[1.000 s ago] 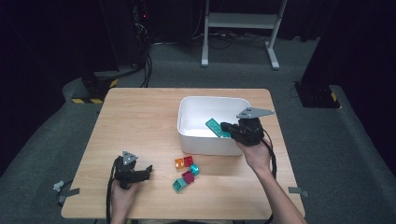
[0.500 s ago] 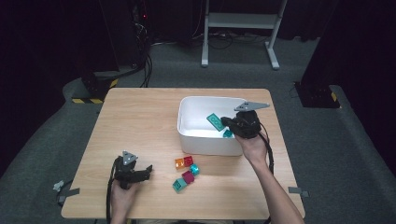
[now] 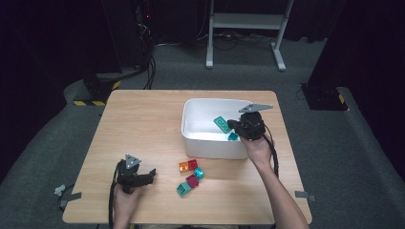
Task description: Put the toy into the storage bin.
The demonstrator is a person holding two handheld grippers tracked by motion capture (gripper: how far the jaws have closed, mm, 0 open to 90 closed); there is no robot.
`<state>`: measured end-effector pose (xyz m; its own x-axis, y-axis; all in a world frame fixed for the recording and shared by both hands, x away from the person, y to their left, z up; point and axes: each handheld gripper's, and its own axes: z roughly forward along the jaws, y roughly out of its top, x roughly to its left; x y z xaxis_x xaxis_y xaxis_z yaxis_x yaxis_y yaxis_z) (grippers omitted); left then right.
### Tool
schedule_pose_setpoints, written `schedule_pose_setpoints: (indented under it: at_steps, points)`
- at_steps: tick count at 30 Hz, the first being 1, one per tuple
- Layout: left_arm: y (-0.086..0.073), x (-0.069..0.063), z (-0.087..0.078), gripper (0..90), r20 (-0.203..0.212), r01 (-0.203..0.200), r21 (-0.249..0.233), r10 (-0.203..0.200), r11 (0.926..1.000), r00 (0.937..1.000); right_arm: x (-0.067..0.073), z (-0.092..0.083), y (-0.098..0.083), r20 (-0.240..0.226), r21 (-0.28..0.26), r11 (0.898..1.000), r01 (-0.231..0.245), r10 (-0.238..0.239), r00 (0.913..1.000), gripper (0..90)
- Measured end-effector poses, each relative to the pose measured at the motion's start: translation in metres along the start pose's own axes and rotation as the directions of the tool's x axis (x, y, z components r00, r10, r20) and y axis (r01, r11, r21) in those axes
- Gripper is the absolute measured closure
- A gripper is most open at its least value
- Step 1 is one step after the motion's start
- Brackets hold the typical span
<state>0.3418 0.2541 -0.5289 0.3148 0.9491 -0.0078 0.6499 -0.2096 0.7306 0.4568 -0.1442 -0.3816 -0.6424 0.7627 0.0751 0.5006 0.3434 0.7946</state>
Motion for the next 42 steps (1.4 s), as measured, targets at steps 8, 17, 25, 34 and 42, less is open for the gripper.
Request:
schedule_pose_setpoints:
  at_steps: [8,17,25,34,42]
  points:
    - [0.0,0.0,0.0,13.5,0.0,0.0,0.0,0.0,1.0,1.0,0.007,0.005,0.0,-0.015,0.005,1.0,0.028,-0.028,0.9995,68.8]
    - [0.0,0.0,0.0,13.5,0.0,0.0,-0.001,0.0,1.0,1.0,0.009,-0.003,-0.003,-0.019,-0.06,0.998,-0.005,0.004,0.9998,50.3]
    - [0.0,0.0,0.0,13.5,0.0,0.001,-0.001,-0.001,1.0,1.0,0.016,-0.015,-0.013,-0.03,-0.126,0.992,0.015,-0.019,0.9994,45.2]
    - [0.0,0.0,0.0,13.9,-0.001,0.001,-0.002,-0.001,1.0,1.0,0.023,-0.035,-0.025,-0.109,-0.182,0.983,-0.004,-0.016,0.9939,47.0]
    - [0.0,0.0,0.0,14.2,-0.004,0.002,-0.001,-0.002,1.0,1.0,0.035,-0.047,-0.058,-0.143,-0.168,0.985,0.032,-0.056,0.9881,48.9]
